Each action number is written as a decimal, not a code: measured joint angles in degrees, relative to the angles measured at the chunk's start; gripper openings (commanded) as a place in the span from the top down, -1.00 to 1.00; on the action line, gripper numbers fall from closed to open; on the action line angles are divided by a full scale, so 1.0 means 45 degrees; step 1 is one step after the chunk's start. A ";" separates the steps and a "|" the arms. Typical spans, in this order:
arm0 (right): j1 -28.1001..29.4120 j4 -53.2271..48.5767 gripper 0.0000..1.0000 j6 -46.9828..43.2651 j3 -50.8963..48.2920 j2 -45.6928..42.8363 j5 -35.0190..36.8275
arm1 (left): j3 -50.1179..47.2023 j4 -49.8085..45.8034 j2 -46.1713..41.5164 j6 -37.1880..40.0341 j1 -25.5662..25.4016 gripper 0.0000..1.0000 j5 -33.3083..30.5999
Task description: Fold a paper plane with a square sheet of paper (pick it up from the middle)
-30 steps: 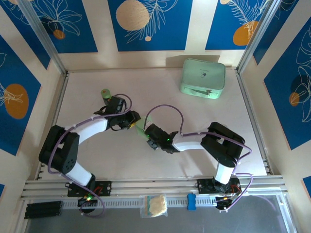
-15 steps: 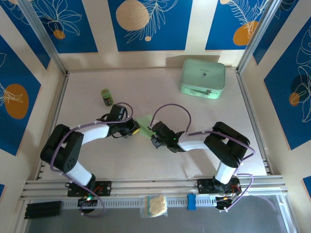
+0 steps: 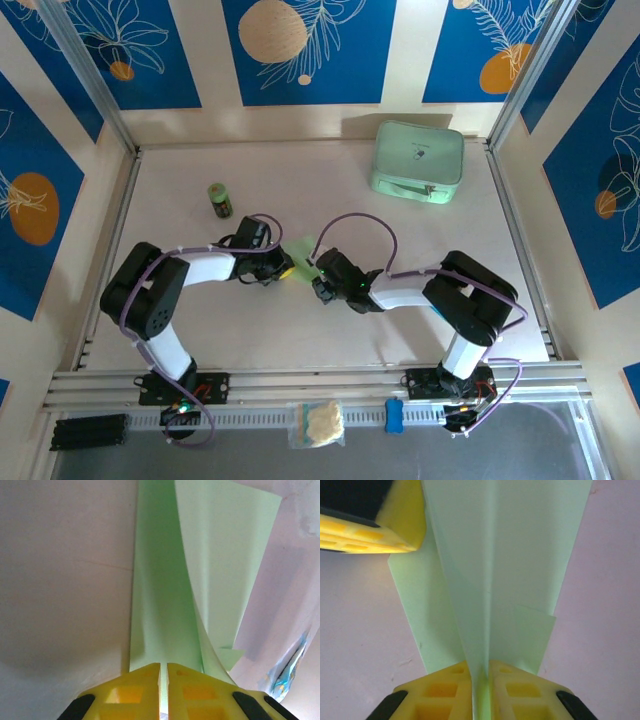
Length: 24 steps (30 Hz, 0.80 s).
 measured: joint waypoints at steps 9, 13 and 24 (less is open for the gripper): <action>0.0000 -0.0899 0.62 0.0646 0.0005 -0.0418 -0.0355 | 0.0024 -0.0141 0.0175 -0.0029 -0.0058 0.75 -0.0049; 0.0000 -0.1044 0.67 0.0908 0.0010 -0.0418 -0.0379 | 0.0034 -0.0131 0.0175 -0.0112 -0.0068 0.75 -0.0049; -0.0117 -0.0656 0.82 0.1355 0.0005 -0.0398 -0.0806 | 0.0034 -0.0131 0.0092 -0.0131 -0.0078 0.68 -0.0044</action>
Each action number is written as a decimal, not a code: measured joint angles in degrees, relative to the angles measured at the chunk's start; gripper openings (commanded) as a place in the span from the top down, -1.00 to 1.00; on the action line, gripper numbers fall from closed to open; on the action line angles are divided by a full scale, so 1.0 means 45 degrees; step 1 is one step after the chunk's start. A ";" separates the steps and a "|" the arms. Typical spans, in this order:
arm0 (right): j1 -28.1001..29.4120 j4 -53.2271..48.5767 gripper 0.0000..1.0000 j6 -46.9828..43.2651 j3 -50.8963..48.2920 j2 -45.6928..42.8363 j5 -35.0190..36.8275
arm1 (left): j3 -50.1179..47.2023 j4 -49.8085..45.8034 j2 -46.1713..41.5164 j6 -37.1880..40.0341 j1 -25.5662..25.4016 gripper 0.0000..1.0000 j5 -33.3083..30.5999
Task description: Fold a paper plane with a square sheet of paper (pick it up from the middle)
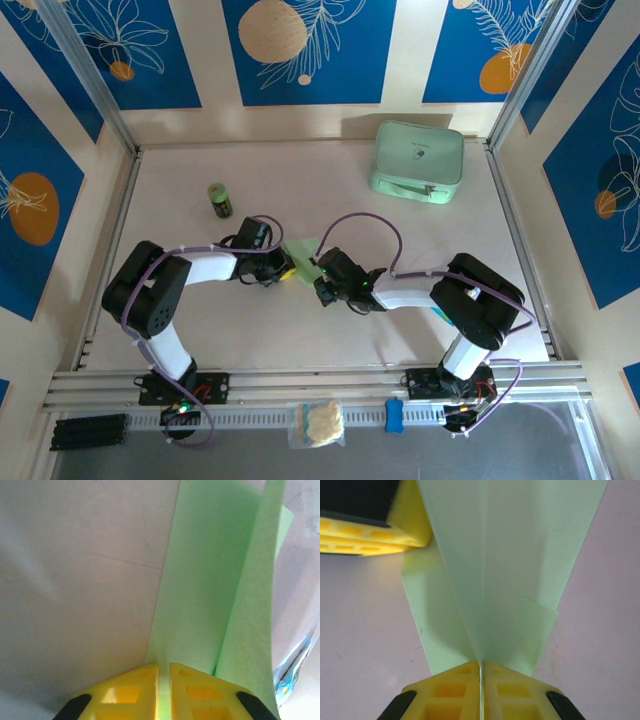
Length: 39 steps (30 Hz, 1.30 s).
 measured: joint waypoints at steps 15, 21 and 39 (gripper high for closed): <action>-0.0656 0.0874 0.83 0.0325 -0.0505 0.0000 -0.1379 | 0.0000 -0.1248 -0.1705 0.0296 -0.0063 0.52 -0.1054; -0.0850 0.0884 0.83 0.0335 -0.0510 0.0000 -0.1768 | 0.0000 -0.0753 -0.1647 0.0330 -0.0214 0.55 -0.0699; -0.1219 0.1297 0.72 0.0758 -0.0661 0.0151 -0.2759 | -0.0073 0.0170 -0.0321 0.0024 -0.0597 0.68 -0.0418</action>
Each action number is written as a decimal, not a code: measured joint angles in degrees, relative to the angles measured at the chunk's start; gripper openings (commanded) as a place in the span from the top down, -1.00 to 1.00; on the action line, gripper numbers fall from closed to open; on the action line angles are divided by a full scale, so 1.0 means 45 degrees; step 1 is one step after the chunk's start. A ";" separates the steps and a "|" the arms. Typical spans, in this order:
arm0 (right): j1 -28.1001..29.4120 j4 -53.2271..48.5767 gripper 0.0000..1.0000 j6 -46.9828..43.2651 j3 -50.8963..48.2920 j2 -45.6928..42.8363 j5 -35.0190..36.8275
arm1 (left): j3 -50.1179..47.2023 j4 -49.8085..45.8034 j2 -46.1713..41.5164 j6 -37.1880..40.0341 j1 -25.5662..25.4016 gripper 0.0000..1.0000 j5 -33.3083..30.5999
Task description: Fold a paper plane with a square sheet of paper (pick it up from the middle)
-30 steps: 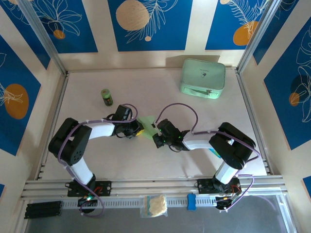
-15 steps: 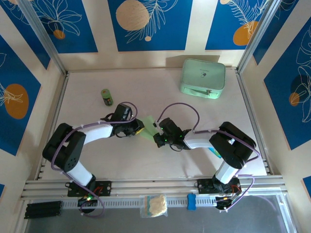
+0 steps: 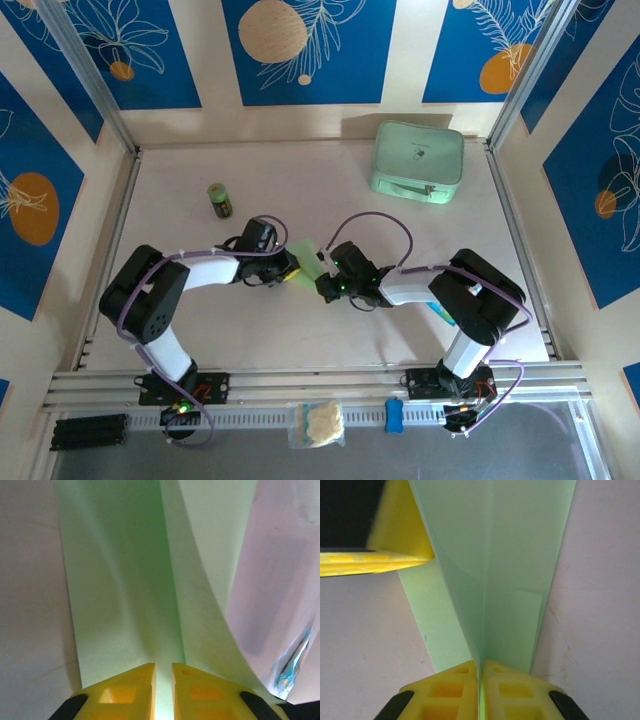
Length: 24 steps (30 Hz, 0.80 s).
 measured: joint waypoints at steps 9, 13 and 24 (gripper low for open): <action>0.0126 -0.1224 0.62 -0.0053 0.0126 -0.0539 0.0175 | 0.0000 -0.0393 0.0087 -0.0029 -0.0024 0.70 -0.0058; 0.0423 -0.1982 0.60 -0.0151 0.0471 -0.0607 0.0646 | 0.0015 -0.0457 0.0151 -0.0024 -0.0024 0.70 -0.0058; 0.1535 -0.4065 0.56 -0.0287 0.1710 -0.0563 0.3138 | 0.0097 -0.0476 0.0243 -0.0024 -0.0024 0.70 -0.0053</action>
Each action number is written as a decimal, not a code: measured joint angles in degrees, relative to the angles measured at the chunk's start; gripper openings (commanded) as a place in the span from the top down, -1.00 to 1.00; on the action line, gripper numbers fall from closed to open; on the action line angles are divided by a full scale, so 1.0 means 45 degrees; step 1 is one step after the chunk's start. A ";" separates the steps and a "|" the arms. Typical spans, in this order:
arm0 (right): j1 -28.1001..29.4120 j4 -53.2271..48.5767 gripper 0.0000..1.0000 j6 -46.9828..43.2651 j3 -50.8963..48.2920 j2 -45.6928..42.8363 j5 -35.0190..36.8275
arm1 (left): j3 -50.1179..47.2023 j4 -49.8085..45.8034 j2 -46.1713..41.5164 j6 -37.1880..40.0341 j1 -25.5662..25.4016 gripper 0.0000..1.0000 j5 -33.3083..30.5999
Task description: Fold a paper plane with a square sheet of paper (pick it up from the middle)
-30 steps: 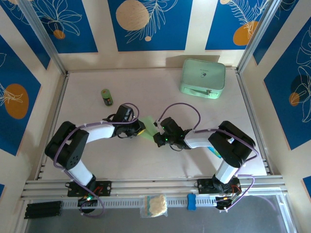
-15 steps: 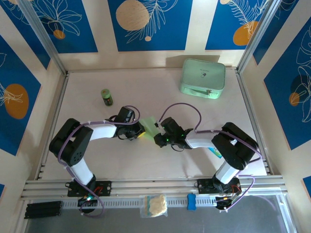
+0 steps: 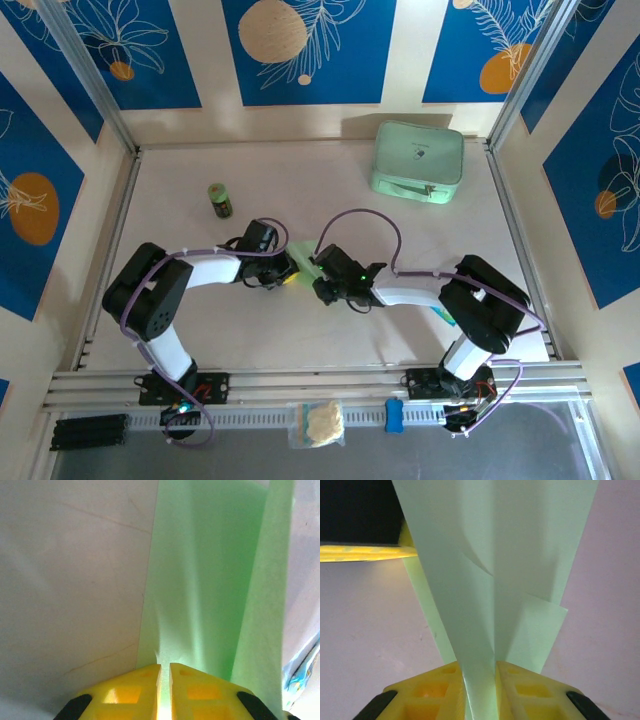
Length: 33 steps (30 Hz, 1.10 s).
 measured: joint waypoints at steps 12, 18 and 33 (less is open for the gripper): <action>0.0937 -0.1734 0.58 0.0005 0.1054 0.0758 0.2278 | 0.0010 -0.0005 0.0034 0.0000 0.0000 0.70 0.0000; 0.1190 -0.2181 0.68 0.0000 0.1297 0.1010 0.2798 | 0.0015 0.0000 0.0034 0.0000 0.0000 0.70 0.0000; 0.1093 -0.2089 0.86 -0.0296 0.1316 0.1195 0.1953 | 0.0015 -0.0005 0.0034 0.0005 0.0000 0.71 0.0000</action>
